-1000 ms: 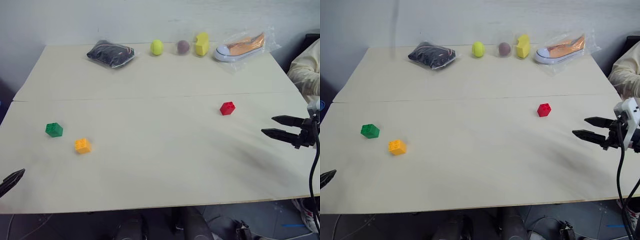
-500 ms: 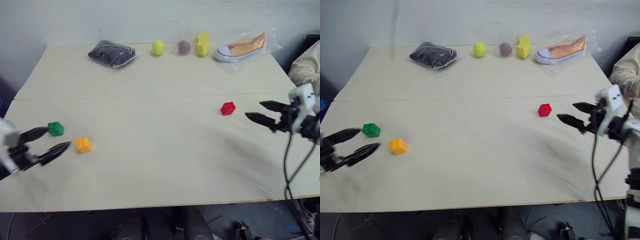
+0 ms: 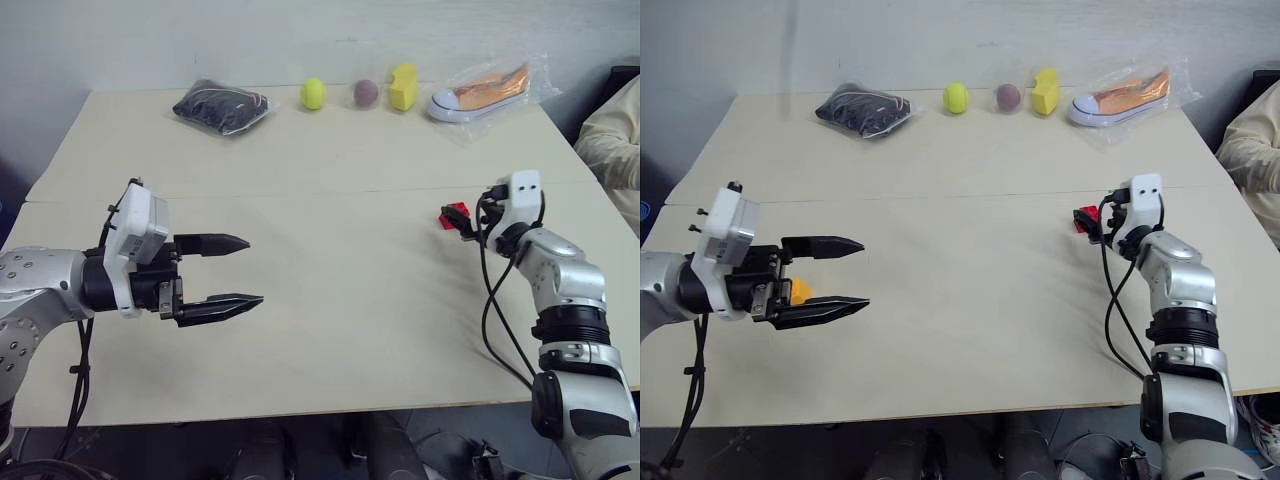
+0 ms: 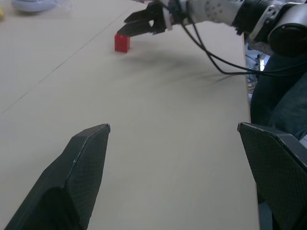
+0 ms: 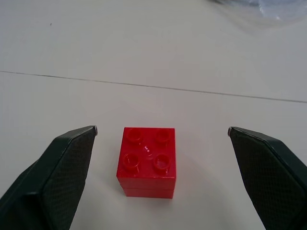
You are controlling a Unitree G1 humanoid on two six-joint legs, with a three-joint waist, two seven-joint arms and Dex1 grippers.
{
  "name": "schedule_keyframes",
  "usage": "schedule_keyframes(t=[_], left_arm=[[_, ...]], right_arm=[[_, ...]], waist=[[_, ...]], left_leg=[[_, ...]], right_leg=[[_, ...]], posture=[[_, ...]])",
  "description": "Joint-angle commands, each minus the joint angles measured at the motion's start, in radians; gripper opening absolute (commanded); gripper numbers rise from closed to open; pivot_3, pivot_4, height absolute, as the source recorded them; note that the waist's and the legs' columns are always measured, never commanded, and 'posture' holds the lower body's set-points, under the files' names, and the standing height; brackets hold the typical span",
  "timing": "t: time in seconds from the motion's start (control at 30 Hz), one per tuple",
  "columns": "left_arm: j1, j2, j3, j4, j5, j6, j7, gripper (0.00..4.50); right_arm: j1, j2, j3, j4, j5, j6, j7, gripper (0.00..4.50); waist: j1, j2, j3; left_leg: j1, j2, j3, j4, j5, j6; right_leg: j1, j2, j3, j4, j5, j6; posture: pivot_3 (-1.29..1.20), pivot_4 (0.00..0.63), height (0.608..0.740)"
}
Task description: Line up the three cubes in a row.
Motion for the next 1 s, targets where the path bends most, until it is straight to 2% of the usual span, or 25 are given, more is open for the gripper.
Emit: schedule_keyframes(t=[0.03,0.17,0.2,0.37,0.5,0.57,0.63,0.73,0.8,0.87,1.0], left_arm=[[-0.051,-0.001,-0.033,0.006,0.004,-0.016,-0.008,4.48],[-0.066,-0.004,-0.056,0.006,0.027,-0.031,-0.011,4.48],[-0.067,-0.004,-0.058,0.007,0.028,-0.032,-0.011,4.49],[-0.065,0.001,-0.057,0.01,0.034,-0.044,-0.025,4.5],[-0.069,0.003,-0.06,0.017,0.042,-0.056,-0.033,4.5],[-0.072,0.001,-0.063,0.018,0.046,-0.06,-0.037,4.5],[-0.076,0.0,-0.068,0.02,0.05,-0.063,-0.042,4.5],[-0.075,0.006,-0.084,0.021,0.058,-0.066,-0.066,4.5],[-0.048,0.029,-0.12,0.001,0.099,-0.092,-0.115,4.5],[-0.021,0.043,-0.155,-0.016,0.143,-0.127,-0.156,4.5],[-0.011,0.038,-0.192,-0.022,0.184,-0.173,-0.19,4.5]], right_arm=[[-0.047,0.017,-0.026,0.044,0.001,-0.043,-0.027,4.5],[-0.079,0.027,-0.008,0.137,-0.037,-0.086,-0.058,4.5],[-0.087,0.032,-0.014,0.158,-0.034,-0.095,-0.062,4.32],[-0.093,0.035,0.0,0.197,-0.039,-0.128,-0.018,2.99],[-0.085,0.027,0.014,0.205,-0.053,-0.159,0.02,1.58],[-0.08,0.019,0.022,0.197,-0.056,-0.169,0.055,1.52],[-0.066,0.004,0.033,0.143,-0.027,-0.171,0.169,1.52],[0.024,-0.055,0.125,-0.083,0.036,-0.195,0.514,1.52],[0.124,-0.134,0.218,-0.285,0.082,-0.181,0.753,1.52],[0.195,-0.199,0.292,-0.426,0.098,-0.18,0.9,1.52],[0.232,-0.224,0.36,-0.532,0.097,-0.192,0.983,1.52]], waist=[[0.0,0.0,0.0],[0.0,0.0,0.0],[-0.001,0.0,0.0],[-0.001,0.0,0.0],[-0.001,0.0,0.0],[-0.001,0.0,0.0],[0.0,0.0,0.0],[0.005,0.001,0.0],[0.006,0.001,0.001],[0.005,0.001,0.001],[0.003,0.0,0.001]], left_leg=[[0.0,0.0,0.0,0.0,0.0,0.0],[0.0,0.0,0.0,0.0,0.0,0.0],[0.0,0.0,0.0,0.0,0.0,0.0],[0.0,0.0,0.0,0.0,0.0,0.0],[0.0,0.0,0.0,0.0,0.0,0.0],[0.0,0.0,0.0,0.0,0.0,0.0],[0.0,0.0,0.0,0.0,0.0,0.0],[-0.001,0.0,-0.001,0.0,0.0,0.0],[-0.001,0.0,-0.002,0.0,0.0,0.0],[0.0,0.0,-0.002,-0.001,0.0,0.0],[0.0,0.0,-0.002,0.002,0.0,0.0]], right_leg=[[0.0,0.0,0.0,0.0,0.0,0.0],[0.0,0.001,0.0,0.0,0.0,0.0],[0.0,0.001,0.0,0.0,0.0,0.0],[0.0,0.001,0.0,0.0,0.0,0.0],[0.0,0.001,0.0,0.0,0.0,0.0],[0.0,0.001,0.0,0.0,0.0,0.0],[0.0,0.001,0.0,0.0,0.0,0.0],[0.0,0.001,0.0,0.0,0.0,0.0],[0.0,0.001,-0.001,-0.001,0.0,0.0],[0.002,0.001,-0.001,-0.001,0.0,0.0],[0.003,0.001,-0.002,-0.005,0.0,0.001]], posture=[[0.0,0.15,0.74],[0.0,0.15,0.74],[0.0,0.15,0.74],[0.0,0.15,0.74],[0.0,0.15,0.74],[0.0,0.15,0.74],[0.0,0.15,0.74],[0.0,0.15,0.74],[0.0,0.15,0.74],[0.0,0.15,0.74],[0.0,0.15,0.74]])
